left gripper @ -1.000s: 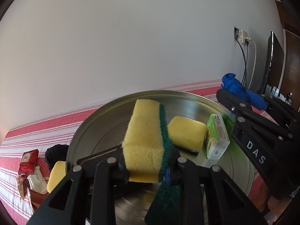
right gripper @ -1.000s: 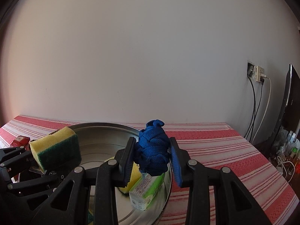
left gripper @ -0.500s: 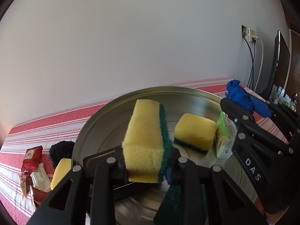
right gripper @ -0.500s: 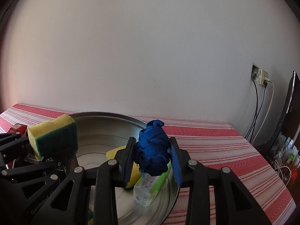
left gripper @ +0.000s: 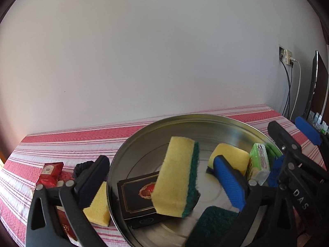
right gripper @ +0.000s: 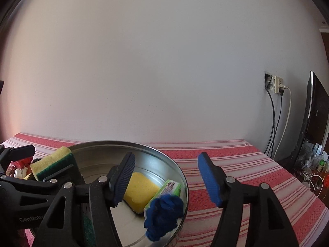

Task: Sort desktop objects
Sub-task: 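Open both grippers to drop the sponge and blue cloth into the tin, then move the left gripper to the pile and grasp the pink-flowered wrapper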

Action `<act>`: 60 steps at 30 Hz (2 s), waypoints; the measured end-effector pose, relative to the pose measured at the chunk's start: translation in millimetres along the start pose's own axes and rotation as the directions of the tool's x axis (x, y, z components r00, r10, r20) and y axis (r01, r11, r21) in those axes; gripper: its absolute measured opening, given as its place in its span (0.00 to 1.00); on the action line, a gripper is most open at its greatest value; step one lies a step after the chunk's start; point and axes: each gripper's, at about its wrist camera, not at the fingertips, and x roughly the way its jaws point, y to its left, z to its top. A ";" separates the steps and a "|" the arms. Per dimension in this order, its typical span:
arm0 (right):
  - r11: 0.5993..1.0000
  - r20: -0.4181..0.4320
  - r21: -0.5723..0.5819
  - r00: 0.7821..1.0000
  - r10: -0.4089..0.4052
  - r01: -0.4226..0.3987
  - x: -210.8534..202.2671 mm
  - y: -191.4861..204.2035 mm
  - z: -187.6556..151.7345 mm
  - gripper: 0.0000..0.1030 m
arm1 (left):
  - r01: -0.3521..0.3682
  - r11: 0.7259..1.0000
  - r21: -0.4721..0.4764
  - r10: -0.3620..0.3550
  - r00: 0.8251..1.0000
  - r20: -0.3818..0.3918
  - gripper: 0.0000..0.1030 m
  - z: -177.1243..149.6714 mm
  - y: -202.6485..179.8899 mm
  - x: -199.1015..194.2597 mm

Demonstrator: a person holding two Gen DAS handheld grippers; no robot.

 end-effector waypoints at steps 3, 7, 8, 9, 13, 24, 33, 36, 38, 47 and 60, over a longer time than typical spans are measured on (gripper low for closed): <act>0.999 0.071 0.031 0.997 -0.026 0.024 -11.9 -5.4 1.6 0.93 | -0.010 1.000 -0.002 0.010 1.000 0.002 0.99 0.6 3.4 1.5; 0.997 0.152 0.071 0.988 -0.033 0.022 -26.2 -5.8 4.9 0.99 | -0.011 1.000 0.004 0.011 1.000 0.009 0.99 -1.4 9.5 -1.3; 0.997 0.163 0.068 0.986 -0.041 0.030 -28.1 -5.0 4.9 0.99 | -0.017 1.000 0.011 0.016 1.000 0.018 0.99 1.7 2.4 0.1; 0.997 0.164 0.061 0.985 -0.047 0.038 -28.3 -3.8 4.5 0.99 | -0.023 1.000 0.016 0.023 0.999 0.029 0.99 3.3 -2.6 0.4; 0.999 0.112 0.044 0.993 -0.032 0.028 -30.4 12.5 9.8 0.99 | -0.027 1.000 0.013 0.026 0.998 0.050 0.99 -3.8 6.2 -7.4; 0.997 0.134 0.069 0.991 0.008 -0.017 -66.1 36.4 6.5 0.99 | -0.041 0.999 -0.006 0.041 0.998 0.048 0.99 -21.3 31.2 -21.5; 0.996 0.141 0.061 0.988 0.059 -0.069 -81.3 58.0 5.5 0.99 | -0.065 0.997 -0.046 0.065 0.998 0.014 0.99 -37.1 64.4 -32.6; 0.994 0.148 0.058 0.985 0.083 -0.093 -85.9 66.2 5.1 0.99 | -0.078 0.996 -0.047 0.078 0.997 0.008 0.99 -41.5 75.3 -34.1; 0.992 0.140 0.053 0.985 0.104 -0.113 -86.6 72.4 4.4 0.99 | -0.087 0.995 -0.054 0.088 0.996 -0.001 0.99 -43.7 82.6 -33.7; 0.978 0.117 0.008 0.971 0.208 -0.210 -91.2 106.6 3.9 0.99 | -0.147 0.987 -0.068 0.146 0.989 -0.022 0.99 -49.0 122.4 -35.4; 0.907 -0.067 -0.103 0.912 0.404 -0.409 -92.4 172.1 -2.9 0.99 | -0.259 0.960 -0.108 0.242 0.959 -0.150 0.99 -68.6 226.5 -22.2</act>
